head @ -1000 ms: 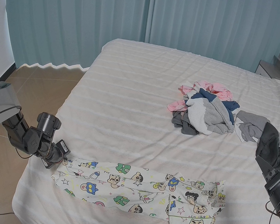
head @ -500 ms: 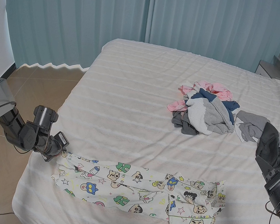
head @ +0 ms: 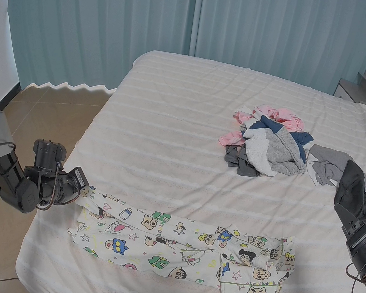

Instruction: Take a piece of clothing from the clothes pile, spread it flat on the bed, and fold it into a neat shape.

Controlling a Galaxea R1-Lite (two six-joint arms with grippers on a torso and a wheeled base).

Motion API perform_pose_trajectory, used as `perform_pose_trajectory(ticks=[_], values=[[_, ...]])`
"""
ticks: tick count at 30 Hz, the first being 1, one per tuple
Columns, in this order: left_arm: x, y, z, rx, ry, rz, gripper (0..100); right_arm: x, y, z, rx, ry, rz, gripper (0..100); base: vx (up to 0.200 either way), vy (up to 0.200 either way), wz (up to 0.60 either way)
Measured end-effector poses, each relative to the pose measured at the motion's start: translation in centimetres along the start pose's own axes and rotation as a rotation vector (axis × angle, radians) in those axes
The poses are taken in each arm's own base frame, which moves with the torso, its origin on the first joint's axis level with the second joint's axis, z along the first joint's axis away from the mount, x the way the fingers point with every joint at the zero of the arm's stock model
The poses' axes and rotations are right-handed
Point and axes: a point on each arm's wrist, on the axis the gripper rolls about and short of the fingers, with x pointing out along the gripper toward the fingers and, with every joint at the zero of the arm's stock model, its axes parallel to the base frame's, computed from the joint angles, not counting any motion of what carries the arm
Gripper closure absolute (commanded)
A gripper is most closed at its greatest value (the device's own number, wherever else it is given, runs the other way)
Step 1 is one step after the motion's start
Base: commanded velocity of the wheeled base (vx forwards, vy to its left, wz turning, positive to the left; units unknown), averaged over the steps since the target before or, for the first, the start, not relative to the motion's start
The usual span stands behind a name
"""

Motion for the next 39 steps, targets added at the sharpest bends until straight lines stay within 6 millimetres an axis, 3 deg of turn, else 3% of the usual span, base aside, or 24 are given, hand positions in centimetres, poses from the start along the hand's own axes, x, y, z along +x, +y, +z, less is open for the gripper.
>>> perform_pose_trajectory(ticks=[12,24,32,39], values=[[-0.8,3.6,-2.9,0.127,-0.016,-0.033,100,0.0,0.0,0.0,0.003,0.000,-0.001,0,0.000,0.000,0.00],[-1.1,5.5,-5.1,0.189,-0.053,-0.130,100,0.0,0.0,0.0,0.003,-0.003,0.000,0,0.000,0.000,0.00],[-1.4,7.9,-7.3,0.204,0.051,-0.075,100,-0.1,0.0,0.1,0.003,-0.006,0.001,0,0.000,0.000,0.00],[-1.7,8.5,-7.7,0.197,0.082,-0.061,100,-0.1,0.0,0.1,0.003,-0.007,0.002,0,0.000,0.000,0.00]])
